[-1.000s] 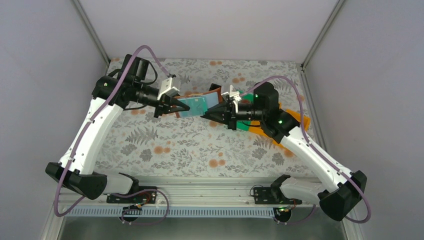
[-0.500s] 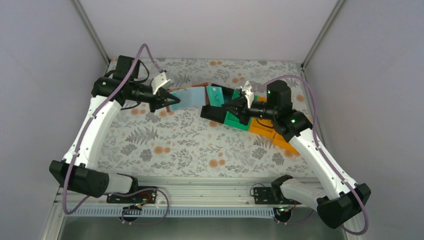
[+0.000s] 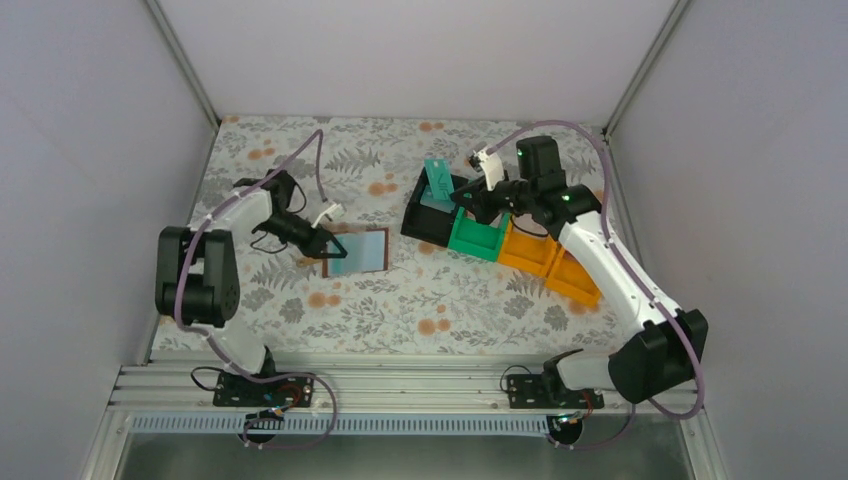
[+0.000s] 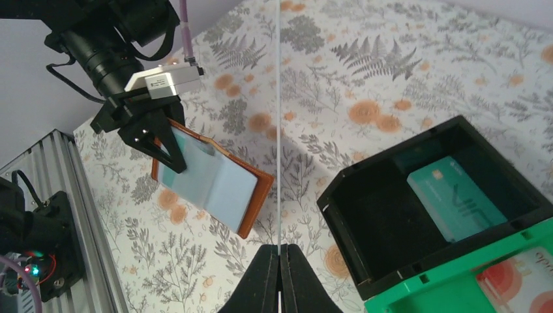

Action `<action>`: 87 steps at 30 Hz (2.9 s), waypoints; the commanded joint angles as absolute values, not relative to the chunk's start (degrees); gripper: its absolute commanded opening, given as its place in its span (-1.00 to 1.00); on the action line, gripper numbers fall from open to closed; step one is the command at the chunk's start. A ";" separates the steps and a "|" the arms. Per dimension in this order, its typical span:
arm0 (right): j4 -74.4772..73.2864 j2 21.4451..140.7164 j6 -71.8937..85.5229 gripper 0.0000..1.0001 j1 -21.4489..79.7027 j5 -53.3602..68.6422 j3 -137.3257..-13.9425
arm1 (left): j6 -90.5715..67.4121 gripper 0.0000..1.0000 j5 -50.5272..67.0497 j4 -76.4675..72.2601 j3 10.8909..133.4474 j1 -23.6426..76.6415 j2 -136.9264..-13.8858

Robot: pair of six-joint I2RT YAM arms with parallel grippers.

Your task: Take the credit cards out of the card holder

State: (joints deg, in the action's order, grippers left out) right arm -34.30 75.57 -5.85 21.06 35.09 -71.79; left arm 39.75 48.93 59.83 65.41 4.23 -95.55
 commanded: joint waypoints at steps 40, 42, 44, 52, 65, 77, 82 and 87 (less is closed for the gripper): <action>-38.24 83.47 -12.92 -0.92 38.88 38.65 -74.64 | 54.44 0.67 49.66 68.35 89.75 19.96 -88.99; -38.65 83.91 -13.11 -0.92 39.27 38.28 -75.09 | 54.15 0.36 48.40 68.27 89.31 20.38 -89.38; -38.83 84.10 -13.42 -0.92 39.45 38.26 -75.23 | 54.33 -0.14 48.93 69.13 89.80 20.36 -89.55; -32.96 79.34 -10.02 -0.27 39.31 23.34 -73.59 | 42.56 -0.95 54.10 68.55 92.53 19.15 -90.15; 9.19 72.02 -50.95 0.02 54.57 -13.81 -66.32 | -32.50 -0.95 69.82 40.46 91.26 3.07 -90.23; 20.99 83.89 -73.25 0.23 59.26 -21.23 -67.34 | -39.48 -0.95 71.51 38.32 88.24 3.82 -87.89; 21.76 88.59 -73.48 0.02 58.59 -25.59 -70.54 | -40.28 -0.95 71.71 37.51 86.40 6.05 -87.12; 23.06 89.62 -72.87 -0.45 57.48 -27.22 -71.65 | -40.36 -0.95 72.20 37.18 85.92 6.50 -86.20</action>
